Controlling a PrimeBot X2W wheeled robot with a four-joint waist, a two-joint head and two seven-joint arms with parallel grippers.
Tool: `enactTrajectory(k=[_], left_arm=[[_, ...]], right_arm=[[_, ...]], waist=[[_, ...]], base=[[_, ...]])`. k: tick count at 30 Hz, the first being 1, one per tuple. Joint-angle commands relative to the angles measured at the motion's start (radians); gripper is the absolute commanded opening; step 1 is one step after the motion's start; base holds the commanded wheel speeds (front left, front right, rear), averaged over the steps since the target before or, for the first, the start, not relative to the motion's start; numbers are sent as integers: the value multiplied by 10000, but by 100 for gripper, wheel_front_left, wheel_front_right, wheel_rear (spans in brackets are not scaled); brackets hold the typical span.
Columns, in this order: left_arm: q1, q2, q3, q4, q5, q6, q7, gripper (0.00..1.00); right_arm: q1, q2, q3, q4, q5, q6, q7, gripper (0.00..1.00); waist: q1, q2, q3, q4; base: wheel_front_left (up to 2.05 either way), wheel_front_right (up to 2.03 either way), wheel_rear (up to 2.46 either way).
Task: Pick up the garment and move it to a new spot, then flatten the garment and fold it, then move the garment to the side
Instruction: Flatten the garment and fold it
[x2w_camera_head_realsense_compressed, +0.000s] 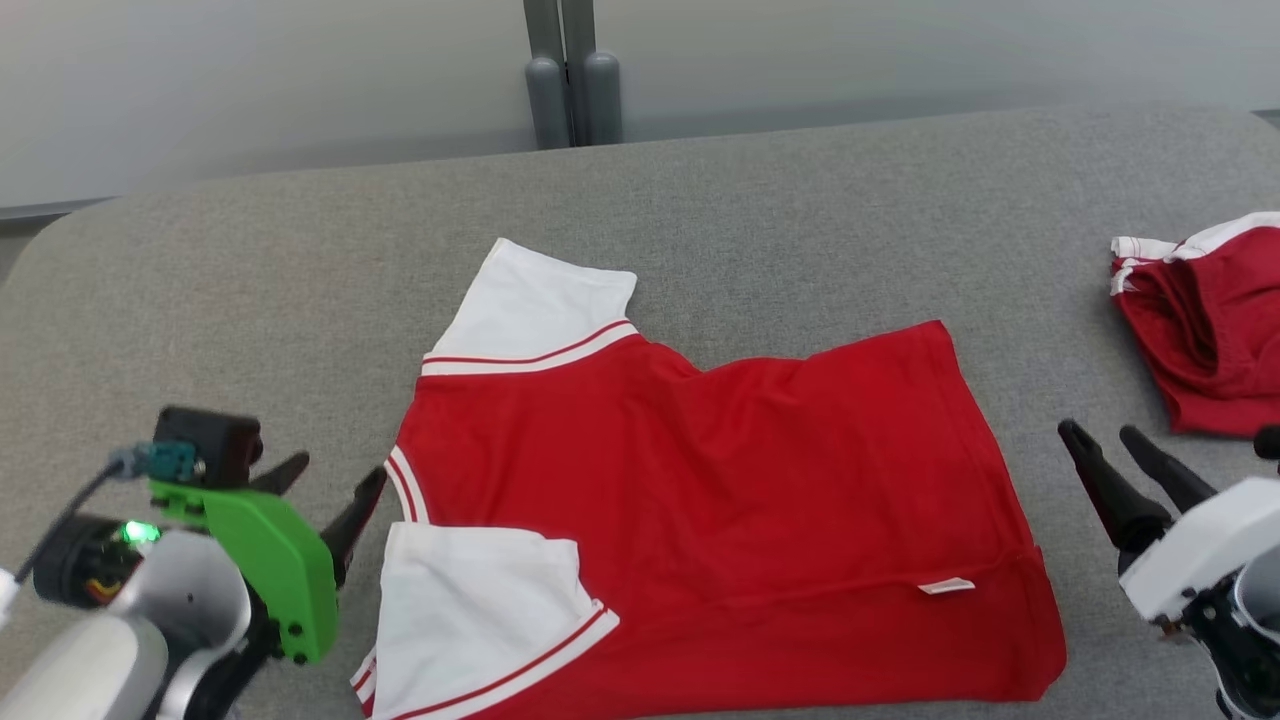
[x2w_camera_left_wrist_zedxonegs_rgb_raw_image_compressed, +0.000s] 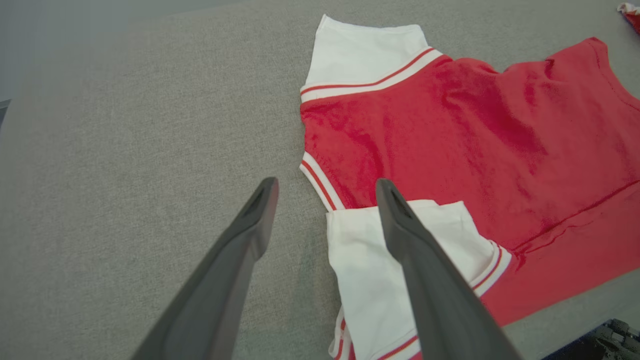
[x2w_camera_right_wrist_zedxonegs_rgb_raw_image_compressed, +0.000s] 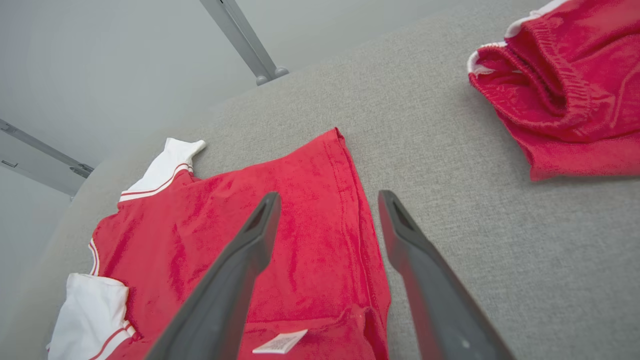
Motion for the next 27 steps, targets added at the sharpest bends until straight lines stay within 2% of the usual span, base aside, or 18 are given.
enactTrajectory(k=[1, 6, 13, 19, 27], left_arm=[[-658, -180, 90, 178, -98, -175, 5, 100], [-2641, -551, -36, 1481, -192, -966, 296, 100], [-5474, -1110, -633, 3655, -69, -1970, 1283, 100], [-7231, -1430, -1135, 5072, -49, -2401, 1901, 100], [-8601, -1570, -1675, 6540, -390, -2572, 2348, 100]], right_arm=[[-537, 96, 13, 303, -232, 5, -29, 100], [-2422, 239, 436, 1570, -554, 5, 126, 100], [-4697, 253, 1175, 3379, -664, 5, 179, 100], [-6081, 154, 1980, 4613, -536, 5, 465, 100], [-7161, 281, 3182, 5468, -201, 5, 343, 100]], waist=[[0, 0, 446, -146], [0, 0, 1327, -323], [0, 0, 2427, -544], [0, 0, 3131, -859], [0, 0, 3796, -1345]], base=[[0, 0, 0], [0, 0, 0], [0, 0, 0], [0, 0, 0], [0, 0, 0]])
